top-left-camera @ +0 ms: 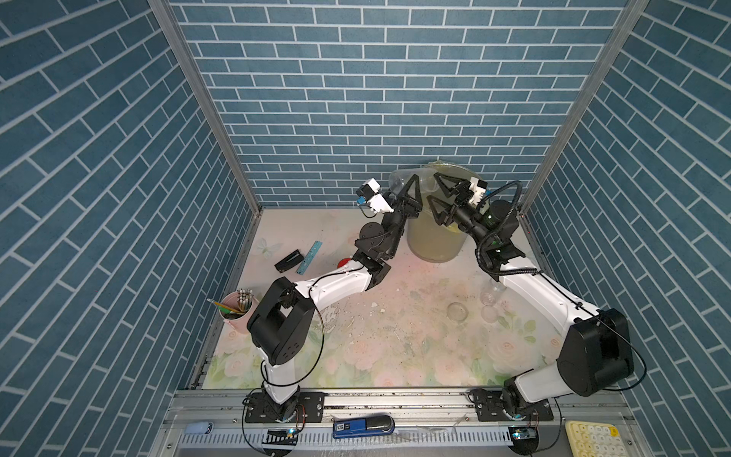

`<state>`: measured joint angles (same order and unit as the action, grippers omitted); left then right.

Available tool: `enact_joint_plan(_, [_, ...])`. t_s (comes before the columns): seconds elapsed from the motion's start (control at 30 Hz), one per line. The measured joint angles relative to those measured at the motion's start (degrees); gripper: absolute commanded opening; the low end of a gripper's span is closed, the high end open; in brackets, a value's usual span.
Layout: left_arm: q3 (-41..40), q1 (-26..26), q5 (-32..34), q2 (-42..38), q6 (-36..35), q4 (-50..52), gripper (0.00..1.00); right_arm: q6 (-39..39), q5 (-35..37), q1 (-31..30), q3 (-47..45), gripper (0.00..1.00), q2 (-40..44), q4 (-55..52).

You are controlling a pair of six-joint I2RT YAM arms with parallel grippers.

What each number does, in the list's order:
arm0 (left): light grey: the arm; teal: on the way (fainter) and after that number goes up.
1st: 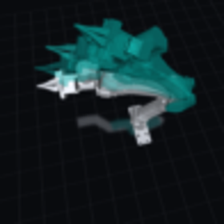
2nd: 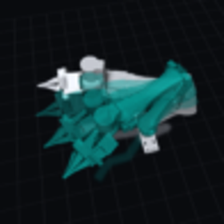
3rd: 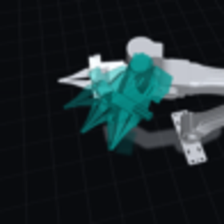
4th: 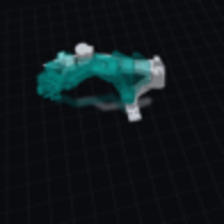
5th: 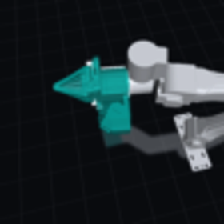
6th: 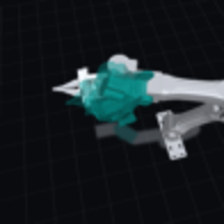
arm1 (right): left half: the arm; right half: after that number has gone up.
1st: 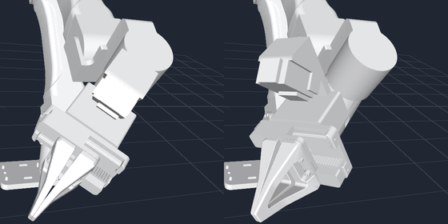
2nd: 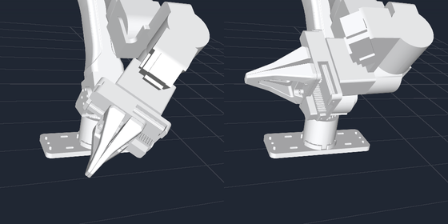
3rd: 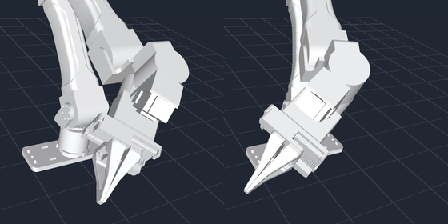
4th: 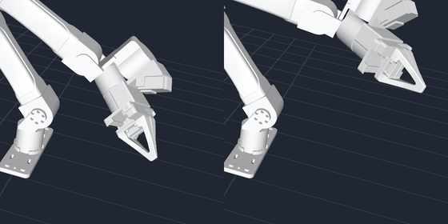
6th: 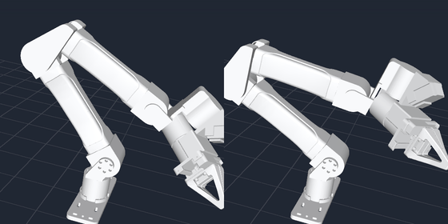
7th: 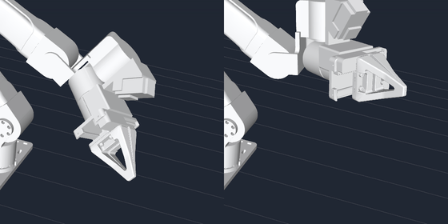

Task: Empty moldy rice from jars
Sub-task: Place the jar at the center of the board.

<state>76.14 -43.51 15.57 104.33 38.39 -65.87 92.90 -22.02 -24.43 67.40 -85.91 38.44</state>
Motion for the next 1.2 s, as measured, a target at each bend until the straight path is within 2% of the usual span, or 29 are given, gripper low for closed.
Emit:
enact_joint_plan(0.17, [0.00, -0.15, -0.15, 0.98, 0.24, -0.70, 0.33, 1.44, 0.24, -1.20, 1.27, 0.94, -2.78, 0.94])
enact_joint_plan(0.3, [-0.02, -0.35, -0.37, 2.05, 0.48, -1.14, 0.33, 2.05, 0.66, -1.44, 2.99, 0.90, -4.57, 1.29])
enact_joint_plan(0.47, [-0.96, -0.68, -0.35, 2.29, 0.83, -2.93, 0.34, 2.93, 0.98, -1.46, 5.79, 0.79, -6.67, 1.51])
enact_joint_plan(0.63, [-0.98, -0.79, -0.09, 2.29, 0.74, -3.54, 0.35, 3.34, 0.61, -1.79, 8.79, 0.74, -9.25, 1.49])
enact_joint_plan(0.73, [-0.98, -0.79, 0.04, 2.29, 0.90, -3.72, 0.35, 4.15, 0.83, -1.81, 8.79, 0.66, -9.27, 1.70])
enact_joint_plan(0.97, [-1.25, -0.92, 0.11, 2.29, 1.90, -4.85, 0.49, 6.29, 1.27, -1.81, 8.79, 0.39, -9.27, 2.73])
enact_joint_plan(1.13, [-1.92, -1.01, 0.22, 2.29, 2.80, -5.18, 0.73, 5.05, 1.55, -1.84, 8.55, 0.30, -8.57, 0.57])
enact_joint_plan(1.2, [-1.92, -1.07, -0.07, 2.29, 2.56, -4.98, 0.77, 2.56, 1.70, -1.84, 8.48, 0.27, -7.67, -0.85])
